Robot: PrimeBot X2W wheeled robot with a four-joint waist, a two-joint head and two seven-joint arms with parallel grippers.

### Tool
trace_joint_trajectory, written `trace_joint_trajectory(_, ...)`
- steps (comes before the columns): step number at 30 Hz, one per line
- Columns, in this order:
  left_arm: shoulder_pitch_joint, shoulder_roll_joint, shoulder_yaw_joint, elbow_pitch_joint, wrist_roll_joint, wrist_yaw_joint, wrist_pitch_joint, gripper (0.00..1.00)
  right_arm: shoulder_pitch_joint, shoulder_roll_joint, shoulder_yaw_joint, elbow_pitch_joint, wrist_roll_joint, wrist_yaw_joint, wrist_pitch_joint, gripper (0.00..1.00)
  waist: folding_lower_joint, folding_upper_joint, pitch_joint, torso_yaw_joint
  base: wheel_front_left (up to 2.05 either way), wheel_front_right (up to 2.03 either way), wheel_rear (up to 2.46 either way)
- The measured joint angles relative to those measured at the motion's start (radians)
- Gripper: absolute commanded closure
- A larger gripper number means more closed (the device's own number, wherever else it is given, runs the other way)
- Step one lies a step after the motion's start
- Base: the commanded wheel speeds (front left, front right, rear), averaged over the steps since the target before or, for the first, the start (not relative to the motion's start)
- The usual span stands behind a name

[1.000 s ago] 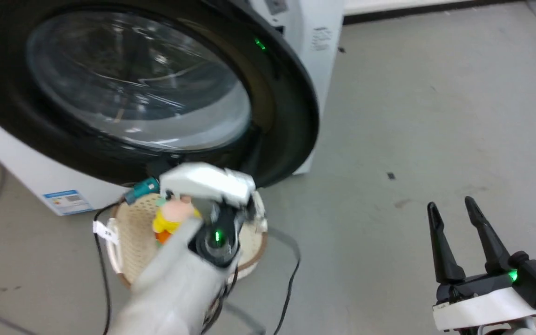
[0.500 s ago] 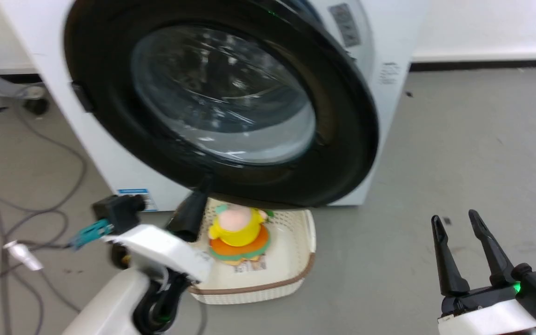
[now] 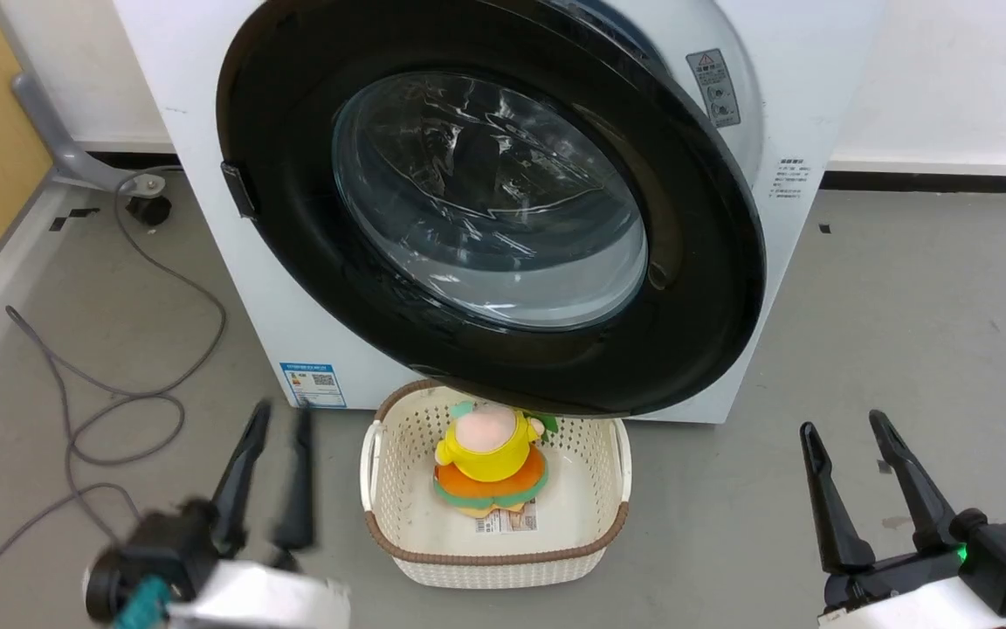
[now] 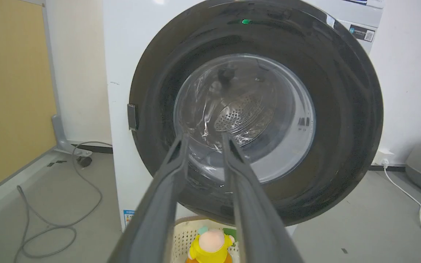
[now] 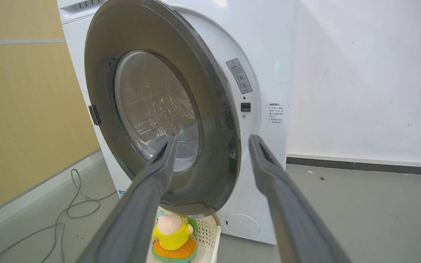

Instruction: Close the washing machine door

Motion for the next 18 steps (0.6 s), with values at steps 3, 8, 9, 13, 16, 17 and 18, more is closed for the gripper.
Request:
trace_joint_trajectory(3,0.055,-0.027,0.009,0.0,0.074,0.002,0.0,0.0,0.005,-0.004,0.005,0.002,0.004,0.0,0.0,0.0,0.0,0.0,-0.004,0.004,0.0,0.0,0.0)
trace_joint_trajectory(8,0.111,-0.053,-0.005,0.022,0.176,0.002,0.0,0.0,0.015,-0.006,0.008,0.003,0.004,0.0,0.0,0.0,0.0,0.0,-0.007,0.012,0.0,0.0,0.0)
trace_joint_trajectory(9,0.117,-0.065,-0.002,0.027,0.182,0.004,0.0,0.0,0.015,-0.006,0.008,0.003,0.004,0.0,0.0,0.0,0.0,0.0,-0.006,0.014,0.0,0.0,0.0)
trace_joint_trajectory(13,0.123,-0.1,0.012,0.035,0.208,0.003,0.0,0.0,0.018,-0.006,0.013,0.005,0.007,0.0,0.0,0.0,0.0,0.0,0.001,0.022,0.0,0.0,0.0)
trace_joint_trajectory(16,0.123,-0.121,0.015,0.036,0.227,-0.007,0.0,0.0,0.021,-0.013,0.031,0.005,0.032,0.0,0.0,1.0,0.0,0.0,0.013,0.033,0.0,0.0,0.0)
trace_joint_trajectory(17,0.123,-0.127,0.014,0.037,0.234,-0.012,0.0,0.0,0.021,-0.022,0.044,0.006,0.042,0.0,0.0,1.0,0.0,0.0,0.018,0.038,0.0,0.0,0.0)
trace_joint_trajectory(18,0.121,-0.132,0.015,0.038,0.239,-0.018,0.0,0.0,0.021,-0.028,0.05,0.005,0.05,0.0,0.0,1.0,0.0,0.0,0.024,0.042,0.0,0.0,0.0)
